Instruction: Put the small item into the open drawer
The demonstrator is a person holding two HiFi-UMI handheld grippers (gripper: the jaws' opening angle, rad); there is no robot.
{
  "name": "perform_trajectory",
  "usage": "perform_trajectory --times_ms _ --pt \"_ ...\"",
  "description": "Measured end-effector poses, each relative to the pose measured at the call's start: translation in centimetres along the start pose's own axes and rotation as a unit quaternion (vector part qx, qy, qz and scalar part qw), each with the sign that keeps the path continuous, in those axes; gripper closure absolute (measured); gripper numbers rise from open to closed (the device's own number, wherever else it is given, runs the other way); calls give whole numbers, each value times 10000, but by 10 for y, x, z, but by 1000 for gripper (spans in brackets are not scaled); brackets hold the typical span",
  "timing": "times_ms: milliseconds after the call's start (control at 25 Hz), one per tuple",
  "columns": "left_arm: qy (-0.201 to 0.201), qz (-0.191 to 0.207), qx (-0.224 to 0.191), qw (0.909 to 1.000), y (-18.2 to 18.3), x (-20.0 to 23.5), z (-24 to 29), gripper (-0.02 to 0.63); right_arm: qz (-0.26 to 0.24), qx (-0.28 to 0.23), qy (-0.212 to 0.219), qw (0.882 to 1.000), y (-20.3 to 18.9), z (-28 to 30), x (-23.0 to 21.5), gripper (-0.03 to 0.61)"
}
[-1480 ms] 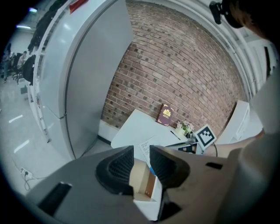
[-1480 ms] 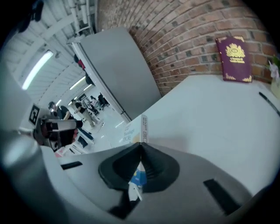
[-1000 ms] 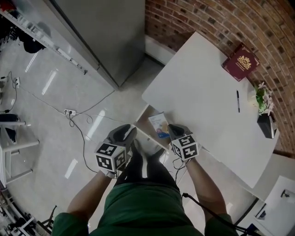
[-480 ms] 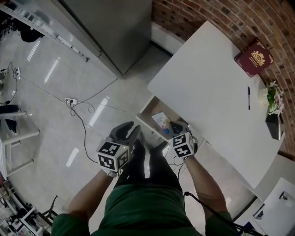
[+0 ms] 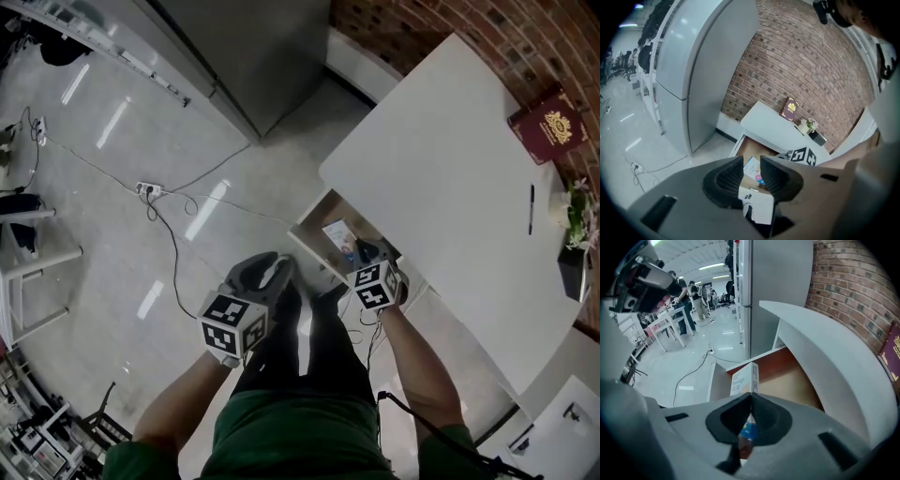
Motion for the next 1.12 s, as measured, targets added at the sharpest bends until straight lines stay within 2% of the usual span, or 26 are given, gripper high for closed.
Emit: perform_trajectory --times_ms 240,680,880,1120 --pt "93 86 -17 9999 -15 20 16 509 -98 35 63 9999 -3 31 -6 571" --pt "-74 -31 173 9998 -33 25 30 509 -397 226 127 9989 -5 78 -7 571" --pt "-31 -128 249 9996 -47 29 34 509 -292 200 189 9992 -9 92 -11 569" --pt "-81 -141 248 9996 -52 30 46 509 -255 159 455 9985 -16 114 -5 561"
Point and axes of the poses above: the fingertips, and each gripper's own axes: z forward along the fingers, x to its left, y out of its top, the point moved 9 cm from there along -z, backward along the fingers, and after that the axes turned 3 degrees about x, right-handed, at the moved point
